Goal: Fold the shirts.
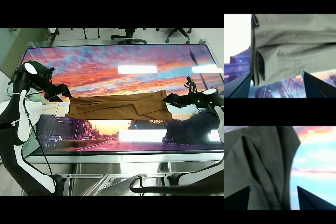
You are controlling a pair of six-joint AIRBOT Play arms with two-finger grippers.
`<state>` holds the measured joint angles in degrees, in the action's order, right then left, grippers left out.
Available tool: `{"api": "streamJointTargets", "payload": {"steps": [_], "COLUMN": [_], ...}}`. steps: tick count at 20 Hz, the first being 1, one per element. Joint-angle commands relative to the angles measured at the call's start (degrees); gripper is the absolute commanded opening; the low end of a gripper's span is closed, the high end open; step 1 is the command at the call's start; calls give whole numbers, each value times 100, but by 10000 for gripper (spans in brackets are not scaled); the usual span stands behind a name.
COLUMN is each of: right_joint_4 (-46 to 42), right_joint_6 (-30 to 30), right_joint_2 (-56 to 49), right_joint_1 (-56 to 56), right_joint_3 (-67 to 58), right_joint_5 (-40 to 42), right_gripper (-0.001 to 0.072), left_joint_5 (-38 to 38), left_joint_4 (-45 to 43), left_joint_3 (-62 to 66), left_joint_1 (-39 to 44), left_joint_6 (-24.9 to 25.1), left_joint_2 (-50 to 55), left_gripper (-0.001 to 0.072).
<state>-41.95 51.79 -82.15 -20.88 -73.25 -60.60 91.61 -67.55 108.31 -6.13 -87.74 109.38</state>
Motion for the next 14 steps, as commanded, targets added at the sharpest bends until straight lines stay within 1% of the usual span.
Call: {"api": "streamJointTargets", "payload": {"steps": [1, 2, 3, 4, 5, 6, 7, 9, 10, 11, 13, 14], "right_joint_4": [249, 365, 459, 472, 479, 474, 472, 468, 468, 472, 474, 472], "right_joint_6": [-179, -317, -389, -407, -501, -529, -527, -387, -197, -20, 247, 356], "right_joint_2": [-302, -385, -459, -485, -474, -450, -376, -149, -2, 131, 407, 560], "right_joint_1": [192, 275, 358, 424, 485, 527, 527, 522, 511, 490, 492, 490], "right_joint_3": [4, 4, 4, 4, -11, -81, -195, -496, -719, -920, -1381, -1589], "right_joint_5": [-160, -160, -164, -162, -175, -223, -337, -658, -918, -1220, -1827, -2026], "right_gripper": [640, 633, 472, 229, 53, 22, 21, 20, 21, 21, 21, 21], "left_joint_5": [278, 251, 192, 96, 15, -90, -238, -691, -981, -1307, -1945, -2304], "left_joint_4": [33, 33, 33, 33, 31, 33, 35, 33, 74, 297, 802, 938], "left_joint_3": [337, 404, 452, 479, 485, 485, 485, 483, 481, 479, 481, 481], "left_joint_1": [120, 238, 372, 546, 704, 885, 1097, 1565, 1862, 2153, 2771, 3108], "left_joint_6": [-87, -85, -85, -85, -85, -85, -79, -81, -79, -55, 258, 278], "left_joint_2": [9, 9, 9, 9, 11, 11, 15, 28, 66, 157, 466, 678], "left_gripper": [704, 703, 703, 682, 512, 210, 17, 15, 15, 15, 15, 15]}}
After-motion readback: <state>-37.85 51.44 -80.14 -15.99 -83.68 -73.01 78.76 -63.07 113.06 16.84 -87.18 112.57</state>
